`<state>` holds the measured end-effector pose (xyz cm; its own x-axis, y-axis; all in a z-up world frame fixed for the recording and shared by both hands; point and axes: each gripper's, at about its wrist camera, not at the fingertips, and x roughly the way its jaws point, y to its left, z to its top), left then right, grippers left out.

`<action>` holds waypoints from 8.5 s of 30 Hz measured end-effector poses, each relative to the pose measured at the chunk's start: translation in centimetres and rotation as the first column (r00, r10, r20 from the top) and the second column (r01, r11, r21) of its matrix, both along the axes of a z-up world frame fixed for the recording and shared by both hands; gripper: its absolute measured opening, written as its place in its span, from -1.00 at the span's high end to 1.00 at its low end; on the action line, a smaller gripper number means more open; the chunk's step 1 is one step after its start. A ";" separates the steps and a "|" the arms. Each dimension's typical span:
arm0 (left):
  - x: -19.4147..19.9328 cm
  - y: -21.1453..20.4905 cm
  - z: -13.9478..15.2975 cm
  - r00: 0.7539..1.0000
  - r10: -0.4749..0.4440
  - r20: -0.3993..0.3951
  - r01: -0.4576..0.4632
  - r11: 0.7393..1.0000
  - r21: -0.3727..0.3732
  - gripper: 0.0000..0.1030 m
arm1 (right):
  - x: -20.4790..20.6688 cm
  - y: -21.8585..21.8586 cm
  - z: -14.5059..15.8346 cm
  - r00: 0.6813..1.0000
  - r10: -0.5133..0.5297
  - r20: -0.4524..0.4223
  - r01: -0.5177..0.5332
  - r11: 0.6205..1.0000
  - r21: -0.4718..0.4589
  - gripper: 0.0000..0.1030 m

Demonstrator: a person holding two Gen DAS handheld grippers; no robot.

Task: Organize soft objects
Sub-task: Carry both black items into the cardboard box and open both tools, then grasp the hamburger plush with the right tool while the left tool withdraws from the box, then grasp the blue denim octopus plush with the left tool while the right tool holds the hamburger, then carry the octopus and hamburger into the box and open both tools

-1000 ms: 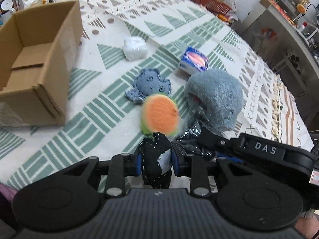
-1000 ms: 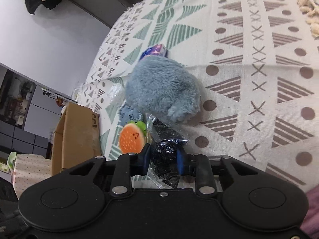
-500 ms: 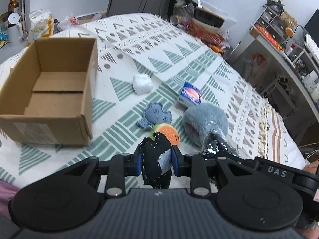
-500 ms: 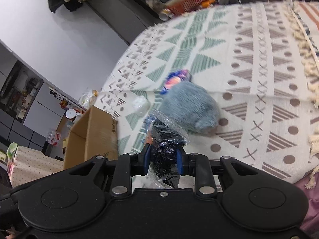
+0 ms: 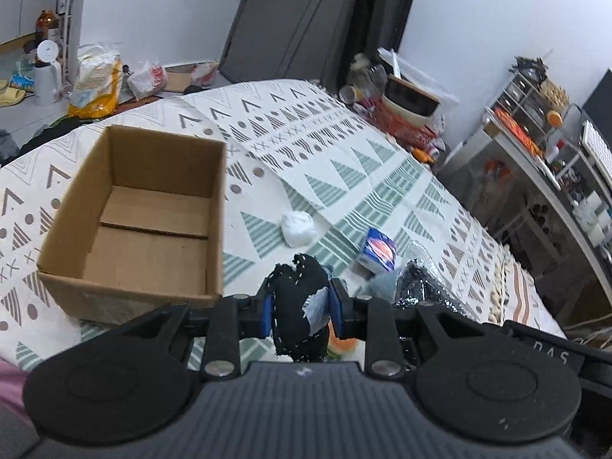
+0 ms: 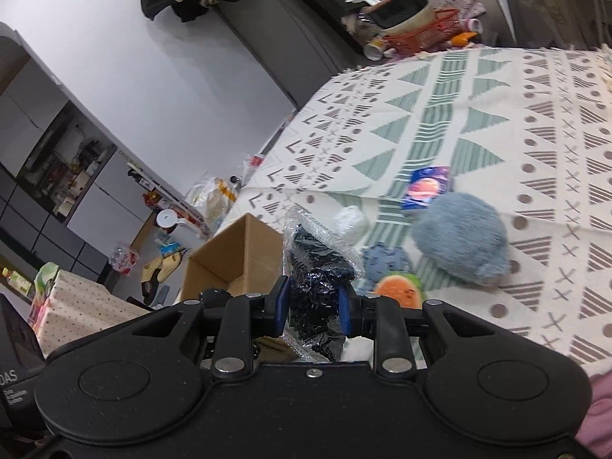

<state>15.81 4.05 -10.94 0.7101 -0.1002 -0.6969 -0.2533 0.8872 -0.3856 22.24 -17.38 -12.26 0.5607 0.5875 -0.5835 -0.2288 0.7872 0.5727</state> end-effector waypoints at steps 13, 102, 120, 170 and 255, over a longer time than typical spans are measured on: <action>-0.3 6.0 -0.2 0.988 0.154 0.011 -0.155 0.988 0.010 0.46 | 1.1 6.5 0.7 0.996 0.086 0.009 -0.087 0.996 0.008 0.50; 7.8 -2.9 -3.2 0.982 -0.057 -0.180 0.088 0.981 0.171 -0.37 | 4.0 -1.5 -9.3 0.987 -0.010 -0.163 -0.001 0.998 -0.064 -0.17; 11.7 -5.2 -8.1 0.970 -0.140 -0.200 0.162 0.982 0.097 -0.28 | 6.7 -1.2 -13.1 0.969 0.015 -0.245 -0.026 0.999 -0.040 0.48; 11.4 -6.6 -11.3 0.980 -0.100 -0.171 0.120 0.986 0.113 -0.22 | 2.6 -3.7 -9.3 0.988 -0.133 -0.082 0.113 0.969 -0.218 0.45; 5.2 15.5 -3.8 0.933 0.340 -0.120 -0.339 0.940 0.024 0.73 | 6.9 18.8 -2.8 0.983 0.182 0.014 -0.177 0.972 -0.157 0.13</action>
<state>20.97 19.57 -14.74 0.6125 0.1343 -0.7790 -0.5839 0.7411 -0.3314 29.15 1.41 -15.02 0.4720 0.5841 -0.6603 -0.3889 0.8101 0.4387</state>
